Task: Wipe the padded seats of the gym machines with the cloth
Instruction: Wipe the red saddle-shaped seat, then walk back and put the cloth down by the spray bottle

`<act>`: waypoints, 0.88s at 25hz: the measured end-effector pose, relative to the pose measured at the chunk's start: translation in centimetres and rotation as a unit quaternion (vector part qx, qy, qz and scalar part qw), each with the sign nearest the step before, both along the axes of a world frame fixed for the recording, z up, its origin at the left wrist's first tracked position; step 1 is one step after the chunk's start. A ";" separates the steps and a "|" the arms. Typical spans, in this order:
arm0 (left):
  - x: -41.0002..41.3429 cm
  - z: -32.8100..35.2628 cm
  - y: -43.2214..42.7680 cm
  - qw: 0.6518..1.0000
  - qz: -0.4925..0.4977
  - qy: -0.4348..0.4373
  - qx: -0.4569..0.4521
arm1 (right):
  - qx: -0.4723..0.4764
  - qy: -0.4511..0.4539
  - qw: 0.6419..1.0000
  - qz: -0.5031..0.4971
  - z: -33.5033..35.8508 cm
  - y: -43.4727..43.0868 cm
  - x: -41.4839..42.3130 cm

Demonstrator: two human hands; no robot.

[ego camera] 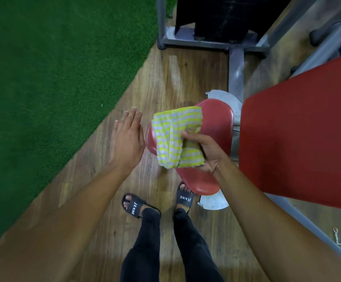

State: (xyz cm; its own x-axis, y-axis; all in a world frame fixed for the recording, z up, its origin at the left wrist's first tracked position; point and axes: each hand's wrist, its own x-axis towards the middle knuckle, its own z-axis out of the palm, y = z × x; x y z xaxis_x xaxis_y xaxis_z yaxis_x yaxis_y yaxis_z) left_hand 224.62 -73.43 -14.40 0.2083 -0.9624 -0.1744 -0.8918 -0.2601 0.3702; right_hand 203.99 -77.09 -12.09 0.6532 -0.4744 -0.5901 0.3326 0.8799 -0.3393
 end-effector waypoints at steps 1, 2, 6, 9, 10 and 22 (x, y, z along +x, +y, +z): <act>0.9 1.0 1.0 1.000 0.017 -0.005 0.001 | -0.006 0.015 1.000 0.024 0.7 0.2 1.0; 2.2 2.3 2.1 0.999 0.036 -0.010 0.001 | -0.014 0.034 0.998 0.051 1.4 0.5 2.2; 7.2 6.5 7.7 0.995 0.100 -0.026 0.002 | -0.069 0.113 0.975 0.176 4.6 2.4 8.2; 11.6 9.6 13.4 0.987 0.158 -0.029 0.006 | -0.115 0.148 0.943 0.274 7.2 5.4 14.8; 12.9 10.7 15.6 0.984 0.178 -0.029 0.003 | -0.139 0.160 0.930 0.299 8.1 6.7 17.1; 21.3 23.0 52.1 0.842 0.532 -0.088 0.002 | -0.393 0.116 0.690 0.597 20.8 35.5 40.6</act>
